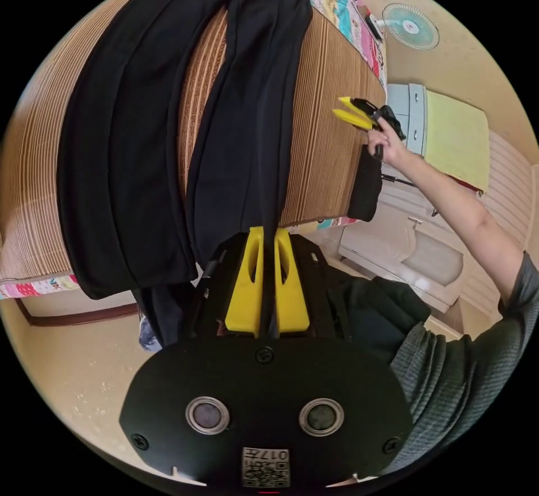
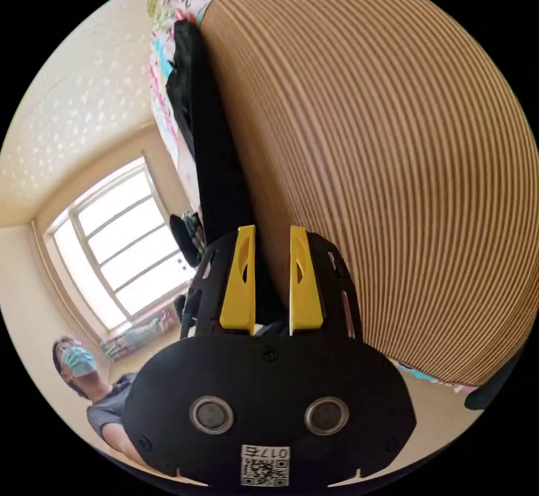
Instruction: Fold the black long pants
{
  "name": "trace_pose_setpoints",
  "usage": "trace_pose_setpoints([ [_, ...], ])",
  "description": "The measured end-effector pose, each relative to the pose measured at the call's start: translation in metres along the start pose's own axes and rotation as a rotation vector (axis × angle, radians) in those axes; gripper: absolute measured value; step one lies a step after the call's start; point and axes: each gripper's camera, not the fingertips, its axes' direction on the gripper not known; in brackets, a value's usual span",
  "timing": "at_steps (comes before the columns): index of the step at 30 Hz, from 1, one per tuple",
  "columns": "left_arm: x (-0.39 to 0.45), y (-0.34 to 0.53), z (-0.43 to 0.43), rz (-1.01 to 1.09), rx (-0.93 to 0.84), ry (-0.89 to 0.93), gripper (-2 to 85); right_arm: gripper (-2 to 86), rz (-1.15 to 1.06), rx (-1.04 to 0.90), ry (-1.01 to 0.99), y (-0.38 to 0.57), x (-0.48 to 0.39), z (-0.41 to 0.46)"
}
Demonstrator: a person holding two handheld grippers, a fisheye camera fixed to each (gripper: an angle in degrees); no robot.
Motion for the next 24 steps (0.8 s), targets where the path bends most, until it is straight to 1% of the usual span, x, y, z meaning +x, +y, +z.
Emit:
trace_pose_setpoints([
  [2, -0.008, -0.001, 0.003, -0.013, -0.002, 0.040, 2.9, 11.3, 0.002, 0.124, -0.010, -0.034, -0.016, -0.012],
  [4, -0.016, -0.002, 0.008, -0.025, -0.001, 0.076, 2.9, 11.9, -0.004, 0.263, -0.109, -0.075, -0.038, -0.012],
  [6, -0.022, -0.003, 0.017, -0.020, -0.008, 0.116, 2.7, 12.3, -0.025, 0.331, -0.182, -0.106, -0.056, -0.005],
  [7, -0.023, -0.003, 0.019, -0.017, -0.011, 0.124, 2.6, 12.4, -0.056, 0.346, -0.187, -0.127, -0.070, 0.004],
  [8, -0.025, -0.002, 0.023, -0.015, -0.013, 0.138, 2.6, 12.5, -0.075, 0.338, -0.158, -0.137, -0.078, 0.008],
  [10, -0.030, 0.000, 0.028, -0.030, -0.009, 0.166, 2.6, 12.9, -0.151, 0.314, 0.081, -0.169, -0.114, 0.031],
  [12, -0.036, 0.002, 0.031, -0.061, 0.009, 0.224, 2.7, 13.0, -0.172, 0.311, 0.178, -0.188, -0.130, 0.047],
  [17, -0.045, 0.001, 0.030, -0.075, 0.040, 0.278, 2.3, 10.5, -0.197, 0.388, 0.126, -0.218, -0.145, 0.066],
  [19, -0.048, 0.003, 0.027, -0.059, 0.068, 0.329, 2.0, 6.0, -0.168, 0.455, 0.177, -0.217, -0.154, 0.068],
  [20, -0.048, 0.008, 0.022, -0.005, 0.118, 0.403, 1.8, 5.6, -0.189, 0.479, 0.209, -0.213, -0.160, 0.068],
  [21, -0.052, 0.016, 0.015, 0.041, 0.180, 0.489, 1.6, 4.9, -0.275, 0.517, 0.276, -0.202, -0.177, 0.070],
  [22, -0.056, 0.021, 0.012, 0.048, 0.208, 0.538, 1.5, 4.4, -0.384, 0.543, 0.301, -0.191, -0.192, 0.073],
  [23, -0.067, 0.031, 0.008, 0.033, 0.253, 0.639, 1.3, 4.2, -0.413, 0.549, 0.290, -0.187, -0.197, 0.074],
  [24, -0.080, 0.043, 0.004, 0.014, 0.300, 0.733, 1.1, 3.9, -0.422, 0.549, 0.208, -0.185, -0.201, 0.076],
])
